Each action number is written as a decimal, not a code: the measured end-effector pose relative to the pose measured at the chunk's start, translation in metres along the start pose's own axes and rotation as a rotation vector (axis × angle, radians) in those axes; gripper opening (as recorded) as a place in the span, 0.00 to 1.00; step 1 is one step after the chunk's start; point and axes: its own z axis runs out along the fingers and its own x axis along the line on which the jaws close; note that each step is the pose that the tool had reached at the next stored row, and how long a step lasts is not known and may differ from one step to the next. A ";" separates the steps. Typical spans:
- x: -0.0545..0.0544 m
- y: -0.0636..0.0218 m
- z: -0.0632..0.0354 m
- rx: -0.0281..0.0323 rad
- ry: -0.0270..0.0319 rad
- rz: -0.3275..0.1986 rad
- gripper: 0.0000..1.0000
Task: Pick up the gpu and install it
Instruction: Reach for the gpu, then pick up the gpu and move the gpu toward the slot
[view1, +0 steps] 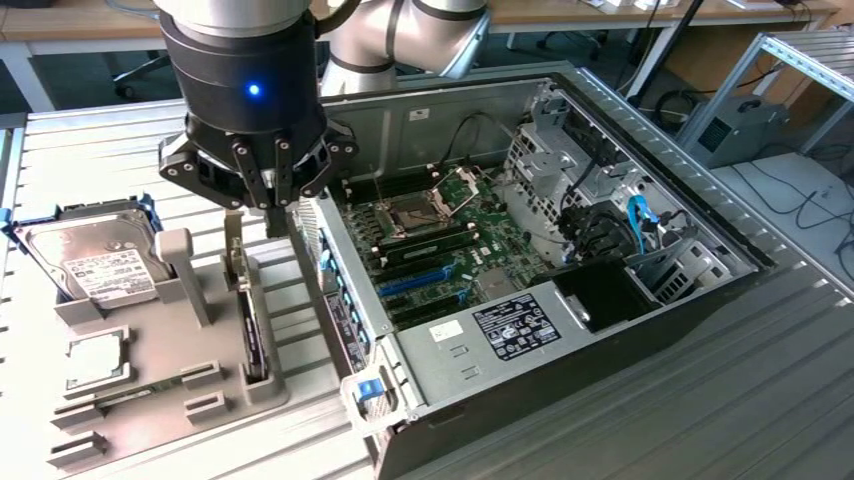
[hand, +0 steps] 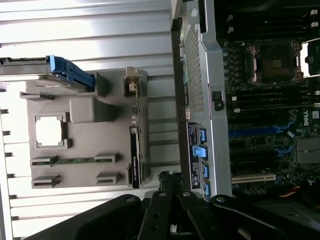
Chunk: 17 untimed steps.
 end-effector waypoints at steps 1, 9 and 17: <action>0.000 -0.0009 0.0000 0.0001 0.0000 0.000 0.11; 0.002 -0.0068 0.0003 0.0003 -0.0001 0.000 0.11; 0.002 -0.0068 0.0003 0.0003 0.0000 0.000 0.11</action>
